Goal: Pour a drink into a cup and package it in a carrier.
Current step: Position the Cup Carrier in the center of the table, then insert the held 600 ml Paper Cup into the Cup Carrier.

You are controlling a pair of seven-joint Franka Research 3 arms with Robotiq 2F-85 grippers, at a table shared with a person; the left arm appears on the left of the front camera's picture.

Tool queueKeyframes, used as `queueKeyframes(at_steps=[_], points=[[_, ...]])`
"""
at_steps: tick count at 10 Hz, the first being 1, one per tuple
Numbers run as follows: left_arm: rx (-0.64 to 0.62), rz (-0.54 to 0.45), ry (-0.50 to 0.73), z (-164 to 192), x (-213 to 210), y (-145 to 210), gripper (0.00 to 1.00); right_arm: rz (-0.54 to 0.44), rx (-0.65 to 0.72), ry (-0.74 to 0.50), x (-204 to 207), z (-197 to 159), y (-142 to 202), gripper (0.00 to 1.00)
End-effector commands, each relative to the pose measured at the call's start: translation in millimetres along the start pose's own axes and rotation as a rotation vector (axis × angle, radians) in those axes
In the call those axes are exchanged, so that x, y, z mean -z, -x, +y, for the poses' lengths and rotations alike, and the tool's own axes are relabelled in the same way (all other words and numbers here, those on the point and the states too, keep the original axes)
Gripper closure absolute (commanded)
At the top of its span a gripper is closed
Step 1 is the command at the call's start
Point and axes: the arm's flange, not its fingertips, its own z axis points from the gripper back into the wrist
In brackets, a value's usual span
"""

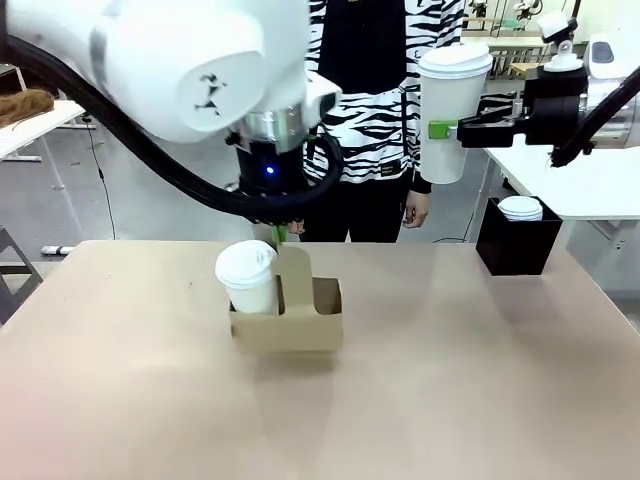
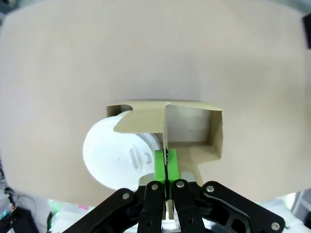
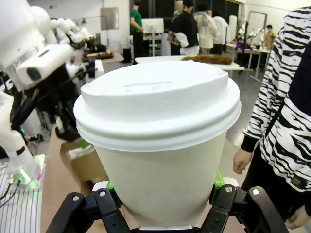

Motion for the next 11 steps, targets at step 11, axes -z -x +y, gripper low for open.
queueKeyframes(at_steps=[11], points=[[0.074,0.035,-0.013,-59,46,24,0.99,-0.021,-0.009,0.002,2,-1,-4,0.24]])
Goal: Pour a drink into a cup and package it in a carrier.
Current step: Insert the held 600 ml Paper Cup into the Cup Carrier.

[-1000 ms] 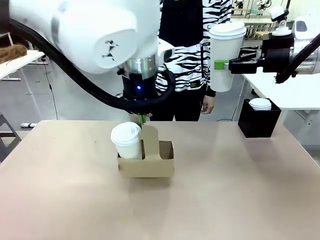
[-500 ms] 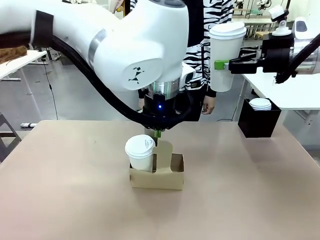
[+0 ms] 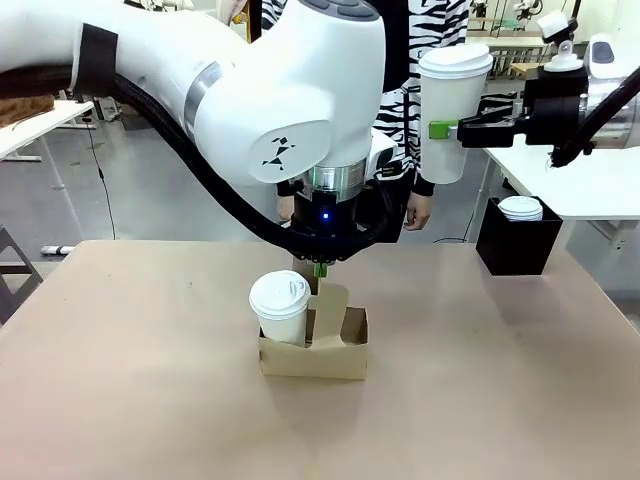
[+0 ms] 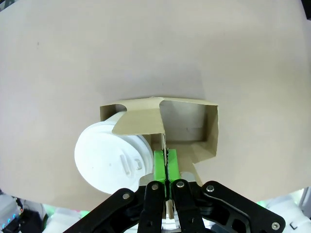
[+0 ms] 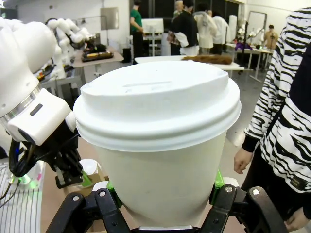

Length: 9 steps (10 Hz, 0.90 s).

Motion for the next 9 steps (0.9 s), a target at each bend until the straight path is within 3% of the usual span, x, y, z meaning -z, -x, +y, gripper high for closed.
queueKeyframes(at_steps=[1,2,3,4,6,7,8,9], points=[[0.001,-0.006,0.002,-1,2,1,0.99,-0.021,-0.009,0.001,3,-1,-4,0.24],[0.000,0.000,0.000,0,0,0,0.39,-0.021,-0.009,0.001,3,-1,-4,0.24],[0.005,0.006,0.058,17,-12,5,0.40,-0.021,-0.009,0.001,3,-1,-4,0.24],[0.008,0.010,0.091,28,-25,7,0.00,-0.021,-0.009,0.001,3,-1,-4,0.24],[0.051,0.007,0.128,46,-58,9,0.00,0.000,0.000,0.000,0,0,0,0.24],[0.115,0.025,0.150,61,-77,11,0.16,0.041,0.024,-0.059,15,-3,21,0.24],[0.141,0.019,0.156,73,-88,12,0.06,0.037,0.043,-0.099,20,-3,31,0.24],[0.309,0.048,0.125,98,-99,15,0.00,0.039,0.047,-0.156,25,2,42,0.24]])
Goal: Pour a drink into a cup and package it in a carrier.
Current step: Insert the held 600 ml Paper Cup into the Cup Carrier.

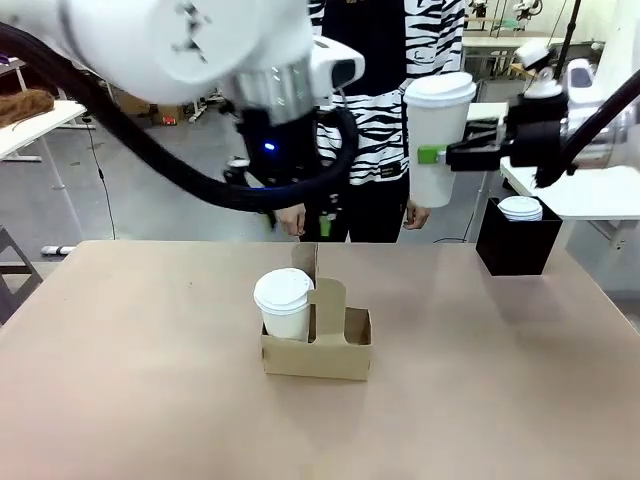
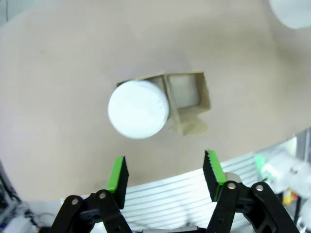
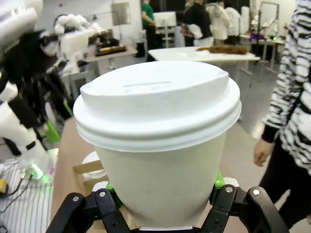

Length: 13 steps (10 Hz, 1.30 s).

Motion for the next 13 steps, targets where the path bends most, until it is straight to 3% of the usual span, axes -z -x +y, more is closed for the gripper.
queueKeyframes(at_steps=[1,4,5,6,7,8,11,12,13], points=[[0.269,0.047,0.031,61,-11,15,0.00,-0.010,-0.007,-0.142,8,3,15,0.24],[0.389,-0.047,0.109,166,0,19,0.00,-0.041,-0.033,-0.320,23,24,53,0.24],[0.437,-0.121,0.118,194,15,20,0.00,-0.042,-0.043,-0.346,29,31,68,0.24],[0.490,-0.182,0.110,200,27,26,0.00,-0.043,-0.058,-0.326,34,33,76,0.24],[0.445,-0.138,0.033,189,39,24,0.00,0.025,-0.052,-0.261,31,27,73,0.24],[0.439,-0.108,0.062,203,11,15,0.00,-0.037,-0.025,-0.328,34,34,72,0.24],[0.439,-0.108,0.062,203,11,15,0.00,-0.020,-0.026,-0.315,33,32,80,0.24],[0.455,-0.119,0.055,205,18,17,0.00,-0.052,-0.038,-0.313,14,44,74,0.24],[0.555,-0.142,0.115,222,25,24,0.00,-0.089,-0.050,-0.438,25,41,81,0.24]])
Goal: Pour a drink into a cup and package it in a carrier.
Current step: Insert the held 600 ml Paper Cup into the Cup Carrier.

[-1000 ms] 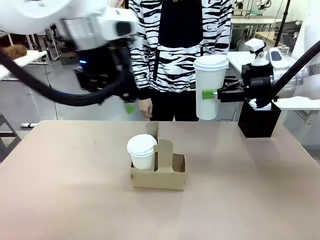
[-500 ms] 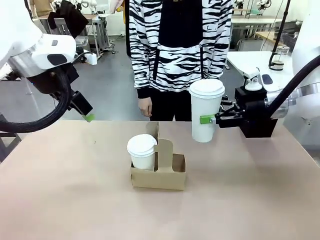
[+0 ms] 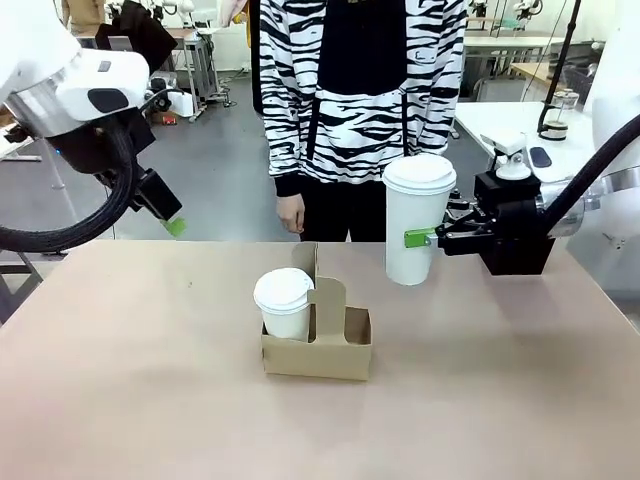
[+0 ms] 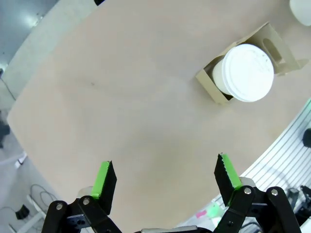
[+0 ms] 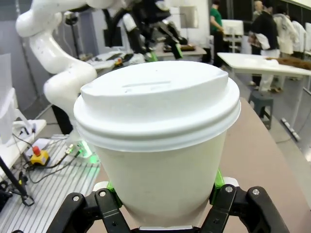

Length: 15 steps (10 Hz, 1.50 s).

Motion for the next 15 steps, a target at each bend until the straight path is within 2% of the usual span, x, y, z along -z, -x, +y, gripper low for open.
queueKeyframes(at_steps=[1,3,6,8,9,11,12,15], points=[[0.107,-0.066,0.086,25,8,28,0.00,-0.076,-0.042,-0.143,10,-7,10,0.24],[0.122,-0.106,0.079,41,15,58,0.00,-0.098,-0.076,-0.204,35,-11,16,0.24],[0.279,-0.192,0.076,70,46,84,0.00,-0.053,-0.045,-0.240,73,-28,40,0.24],[0.275,-0.207,0.083,72,61,99,0.00,-0.033,-0.037,-0.243,86,-38,62,0.24],[0.311,-0.222,0.104,73,69,100,0.00,-0.035,-0.039,-0.250,89,-41,72,0.24],[0.266,-0.213,0.116,80,78,97,0.00,-0.038,-0.035,-0.253,97,-48,87,0.24],[0.280,-0.183,0.075,91,54,75,0.00,-0.020,-0.040,-0.245,100,-55,98,0.24],[0.280,-0.183,0.075,91,54,75,0.00,0.001,-0.026,-0.241,105,-60,119,0.24]])
